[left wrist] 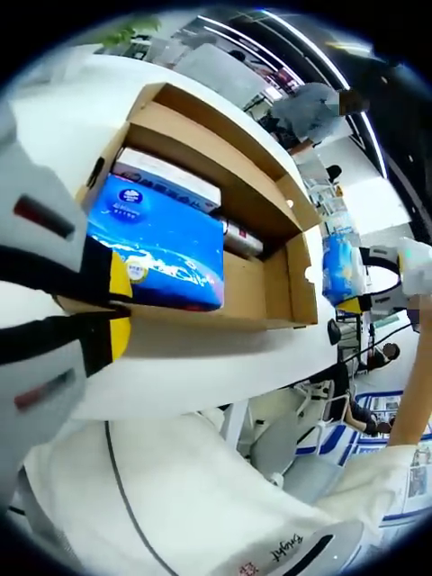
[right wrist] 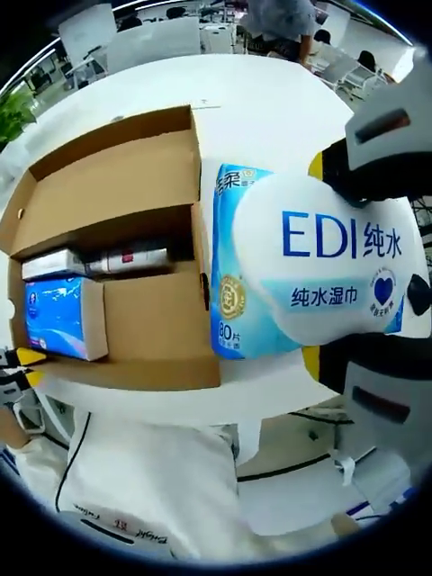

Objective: Operate the shoe box by opening the lid, removing the specified soft item, and placing it in the target area until the item is outside and the box remains undamaged.

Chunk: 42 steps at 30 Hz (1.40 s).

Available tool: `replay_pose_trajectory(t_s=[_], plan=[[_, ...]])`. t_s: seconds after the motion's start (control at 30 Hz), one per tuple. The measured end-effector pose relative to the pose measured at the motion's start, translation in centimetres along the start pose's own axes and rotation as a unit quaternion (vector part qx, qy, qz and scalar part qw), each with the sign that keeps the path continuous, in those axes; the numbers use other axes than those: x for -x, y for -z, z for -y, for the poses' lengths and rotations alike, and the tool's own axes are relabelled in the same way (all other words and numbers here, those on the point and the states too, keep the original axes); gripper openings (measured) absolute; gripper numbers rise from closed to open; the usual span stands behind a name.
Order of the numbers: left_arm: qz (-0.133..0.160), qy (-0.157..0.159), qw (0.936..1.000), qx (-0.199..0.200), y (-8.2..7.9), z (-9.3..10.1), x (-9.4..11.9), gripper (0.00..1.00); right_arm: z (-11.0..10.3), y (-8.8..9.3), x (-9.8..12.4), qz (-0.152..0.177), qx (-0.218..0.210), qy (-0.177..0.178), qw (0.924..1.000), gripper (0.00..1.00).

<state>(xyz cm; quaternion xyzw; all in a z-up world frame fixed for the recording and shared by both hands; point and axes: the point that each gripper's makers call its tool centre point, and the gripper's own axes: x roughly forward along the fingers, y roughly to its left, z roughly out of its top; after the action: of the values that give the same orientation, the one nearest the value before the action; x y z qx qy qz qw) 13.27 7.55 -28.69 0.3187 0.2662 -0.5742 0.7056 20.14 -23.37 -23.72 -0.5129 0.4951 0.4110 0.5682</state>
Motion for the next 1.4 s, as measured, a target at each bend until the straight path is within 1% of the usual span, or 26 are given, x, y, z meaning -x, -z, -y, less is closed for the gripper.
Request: replay_pose_trajectory(t_s=[0.1, 0.13, 0.2, 0.3, 0.33, 0.37, 0.47, 0.5, 0.57, 0.63, 0.67, 0.83, 0.87, 0.93, 1.03, 1.2, 1.3, 1.33, 1.4], plan=[[0.000, -0.002, 1.0000, 0.001, 0.0, 0.0, 0.0, 0.05, 0.4, 0.7, -0.2, -0.003, -0.008, 0.006, 0.9999, 0.58], [0.000, -0.002, 1.0000, 0.001, 0.0, 0.0, 0.0, 0.05, 0.5, 0.8, -0.3, -0.003, -0.010, 0.013, 0.9999, 0.58], [0.000, -0.002, 1.0000, 0.001, 0.0, 0.0, 0.0, 0.05, 0.3, 1.2, -0.5, -0.003, -0.006, 0.008, 0.9999, 0.58], [0.001, -0.002, 1.0000, 0.001, 0.0, 0.0, 0.0, 0.05, 0.1, 1.4, -1.1, -0.001, -0.013, 0.007, 0.9999, 0.58], [0.001, -0.001, 1.0000, 0.001, 0.0, 0.0, 0.0, 0.05, -0.1, 1.8, -1.3, -0.008, -0.007, 0.000, 0.9999, 0.58], [0.001, -0.001, 1.0000, 0.001, 0.0, 0.0, 0.0, 0.05, 0.0, 2.1, -1.6, -0.011, -0.009, 0.003, 0.9999, 0.58], [0.001, -0.001, 1.0000, 0.001, 0.0, 0.0, 0.0, 0.05, -0.2, 2.9, -2.1, -0.018, 0.002, 0.001, 0.9998, 0.58], [0.001, -0.002, 1.0000, 0.002, 0.0, 0.0, 0.0, 0.05, 0.0, 3.0, -2.1, -0.018, 0.002, 0.003, 0.9998, 0.58], [0.001, -0.002, 1.0000, 0.001, 0.0, 0.0, 0.0, 0.05, -0.1, 3.5, -2.3, -0.019, -0.006, -0.008, 0.9998, 0.58], [0.000, -0.001, 1.0000, 0.002, 0.0, 0.0, 0.0, 0.05, -0.1, 3.6, -2.7, -0.018, 0.007, -0.001, 0.9998, 0.58], [-0.001, -0.001, 1.0000, 0.002, 0.0, 0.0, 0.0, 0.05, -0.2, 3.7, -2.9, -0.021, 0.010, -0.004, 0.9997, 0.58], [-0.002, -0.002, 1.0000, 0.003, 0.1, 0.0, 0.0, 0.05, -0.3, 3.7, -4.0, -0.026, 0.006, -0.009, 0.9996, 0.58], [-0.002, -0.002, 1.0000, 0.003, 0.1, 0.0, 0.0, 0.05, -0.4, 3.7, -4.2, -0.024, 0.001, -0.020, 0.9995, 0.58], [-0.003, -0.001, 1.0000, 0.003, 0.1, 0.0, 0.0, 0.05, -0.2, 3.6, -4.6, -0.023, -0.002, -0.015, 0.9996, 0.58], [-0.003, 0.001, 1.0000, 0.005, 0.1, 0.0, 0.0, 0.05, -0.4, 3.6, -5.0, -0.025, 0.002, -0.020, 0.9995, 0.58], [-0.005, 0.002, 1.0000, 0.006, 0.1, 0.0, 0.0, 0.05, -0.4, 3.7, -5.3, -0.022, 0.017, -0.017, 0.9995, 0.58], [-0.005, 0.000, 1.0000, 0.005, 0.1, 0.0, 0.0, 0.05, -0.9, 3.7, -6.4, -0.019, 0.012, -0.030, 0.9993, 0.58], [-0.006, -0.001, 1.0000, 0.005, 0.1, 0.0, 0.0, 0.05, -1.0, 3.7, -7.2, -0.019, 0.013, -0.028, 0.9993, 0.58], [-0.007, -0.002, 1.0000, 0.004, 0.1, 0.0, 0.0, 0.05, -1.0, 3.8, -7.5, -0.025, 0.015, -0.029, 0.9992, 0.58]])
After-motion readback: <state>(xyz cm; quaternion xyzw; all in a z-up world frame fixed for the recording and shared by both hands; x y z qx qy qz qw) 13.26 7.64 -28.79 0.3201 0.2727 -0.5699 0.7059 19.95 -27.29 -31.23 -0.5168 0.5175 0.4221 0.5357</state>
